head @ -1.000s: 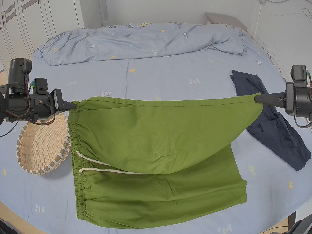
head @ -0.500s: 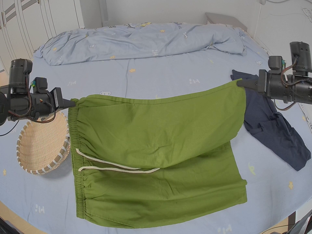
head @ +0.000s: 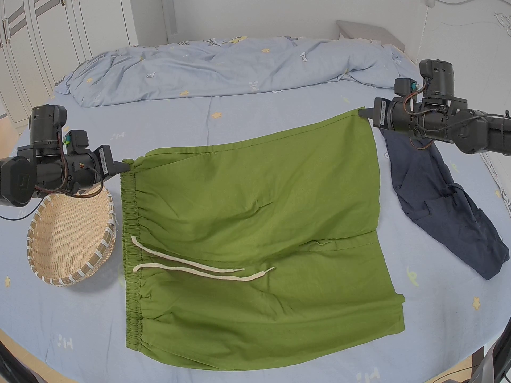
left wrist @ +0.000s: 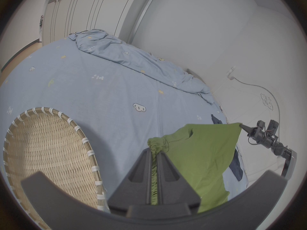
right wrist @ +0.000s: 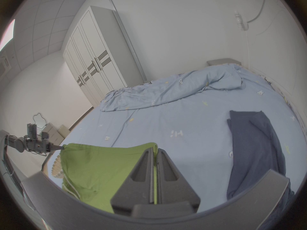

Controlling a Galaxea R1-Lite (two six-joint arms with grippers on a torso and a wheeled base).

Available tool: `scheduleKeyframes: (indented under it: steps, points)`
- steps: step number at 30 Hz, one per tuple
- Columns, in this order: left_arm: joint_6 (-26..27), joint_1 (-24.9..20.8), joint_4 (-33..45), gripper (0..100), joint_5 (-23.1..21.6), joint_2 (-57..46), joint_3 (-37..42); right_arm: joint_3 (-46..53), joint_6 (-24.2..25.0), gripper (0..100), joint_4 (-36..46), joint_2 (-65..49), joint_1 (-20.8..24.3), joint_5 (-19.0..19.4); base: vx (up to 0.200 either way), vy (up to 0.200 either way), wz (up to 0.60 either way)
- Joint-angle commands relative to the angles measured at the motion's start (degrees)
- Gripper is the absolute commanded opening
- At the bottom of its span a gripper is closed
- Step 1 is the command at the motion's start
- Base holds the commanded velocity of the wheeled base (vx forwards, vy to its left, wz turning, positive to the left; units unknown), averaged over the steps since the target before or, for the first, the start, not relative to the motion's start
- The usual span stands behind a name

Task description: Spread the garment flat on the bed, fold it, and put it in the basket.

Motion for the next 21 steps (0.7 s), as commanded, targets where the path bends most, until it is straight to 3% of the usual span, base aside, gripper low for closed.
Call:
scheduleKeyframes:
  steps: [1,8,21]
  points:
    - [1.4,0.39,-0.98,0,0.3,4.39,-0.13,-9.89,-1.67,0,0.05,10.55,-0.44,-3.01,0.0,0.0,0.0]
    - [2.81,2.42,-5.19,0,1.44,6.85,-0.83,-18.48,-1.76,0,0.23,16.26,0.0,-6.27,0.0,0.0,0.0]
    - [2.89,3.03,-5.99,0,3.11,10.72,-5.23,-18.48,-3.52,0,-0.3,18.98,0.43,-8.64,0.0,0.0,0.0]
